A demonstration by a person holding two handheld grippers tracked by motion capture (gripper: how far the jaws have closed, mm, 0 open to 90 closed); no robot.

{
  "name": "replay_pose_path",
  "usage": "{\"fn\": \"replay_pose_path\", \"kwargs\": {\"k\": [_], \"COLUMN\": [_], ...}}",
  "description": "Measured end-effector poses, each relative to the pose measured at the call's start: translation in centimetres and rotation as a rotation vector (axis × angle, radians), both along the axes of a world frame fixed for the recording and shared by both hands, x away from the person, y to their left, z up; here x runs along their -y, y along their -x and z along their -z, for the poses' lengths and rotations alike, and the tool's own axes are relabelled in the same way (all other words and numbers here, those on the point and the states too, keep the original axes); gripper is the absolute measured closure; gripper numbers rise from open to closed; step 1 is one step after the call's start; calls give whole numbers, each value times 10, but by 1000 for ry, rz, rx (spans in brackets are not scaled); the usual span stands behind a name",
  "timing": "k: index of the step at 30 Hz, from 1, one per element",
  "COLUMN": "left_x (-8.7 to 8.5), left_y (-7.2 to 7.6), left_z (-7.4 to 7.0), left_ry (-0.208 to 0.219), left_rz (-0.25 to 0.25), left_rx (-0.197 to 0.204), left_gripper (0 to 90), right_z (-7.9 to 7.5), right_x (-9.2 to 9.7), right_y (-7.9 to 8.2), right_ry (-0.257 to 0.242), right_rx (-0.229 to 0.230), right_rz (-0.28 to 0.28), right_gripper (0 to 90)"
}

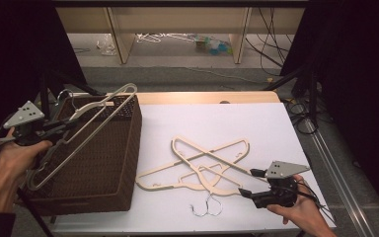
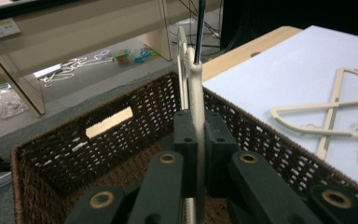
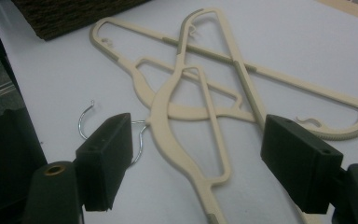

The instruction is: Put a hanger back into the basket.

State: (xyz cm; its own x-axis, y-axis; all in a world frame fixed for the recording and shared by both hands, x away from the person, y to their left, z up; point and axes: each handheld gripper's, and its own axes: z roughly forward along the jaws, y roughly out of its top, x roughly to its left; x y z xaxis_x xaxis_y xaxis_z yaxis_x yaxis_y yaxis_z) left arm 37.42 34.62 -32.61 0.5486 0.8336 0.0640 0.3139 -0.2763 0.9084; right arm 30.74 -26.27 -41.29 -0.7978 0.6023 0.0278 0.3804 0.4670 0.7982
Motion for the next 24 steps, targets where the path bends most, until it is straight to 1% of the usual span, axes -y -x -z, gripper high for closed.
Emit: {"fn": "replay_pose_path", "kwargs": {"k": [4,5,6,7,8,9,10,11,12,13,15,17,19,21,23,24], "left_x": [-4,-6,-6,-7,-7,-7,-7,-7,-7,-7,-5,-5,-5,-3,-3,-3], "left_y": [-1,0,0,1,1,2,2,2,2,2,2,1,-1,-4,-5,-6], "left_z": [8,12,12,16,16,19,24,24,30,30,37,42,47,54,56,58], "left_ry": [-5,2,2,15,15,21,23,23,28,28,39,47,50,52,53,62], "left_rz": [-15,-14,-14,-14,-14,-18,-26,-26,-28,-28,-32,-38,-43,-49,-48,-50], "left_rx": [-21,-31,-31,-41,-41,-54,-81,-81,-108,-108,-135,-150,-177,-212,-219,-224], "left_gripper": [856,856,856,856,856,856,856,856,856,856,856,854,853,848,849,849], "right_z": [0,1,1,1,1,1,1,1,1,1,2,2,3,3,3,4], "right_x": [1,1,1,1,1,1,0,0,0,0,0,0,1,0,0,0], "right_y": [0,-1,-1,-1,-1,-1,-1,0,0,0,0,-1,-1,-1,-1,-1], "right_ry": [5,9,7,8,8,7,11,10,10,10,9,9,9,12,11,12], "right_rx": [-2,3,-2,-2,-2,-4,-7,-10,-10,-10,-10,-8,-8,-8,-8,-8], "right_rz": [1,1,3,4,4,3,-5,0,0,0,-2,1,2,0,0,-1], "right_gripper": [262,262,262,261,261,261,262,262,261,261,261,262,262,261,262,261]}}
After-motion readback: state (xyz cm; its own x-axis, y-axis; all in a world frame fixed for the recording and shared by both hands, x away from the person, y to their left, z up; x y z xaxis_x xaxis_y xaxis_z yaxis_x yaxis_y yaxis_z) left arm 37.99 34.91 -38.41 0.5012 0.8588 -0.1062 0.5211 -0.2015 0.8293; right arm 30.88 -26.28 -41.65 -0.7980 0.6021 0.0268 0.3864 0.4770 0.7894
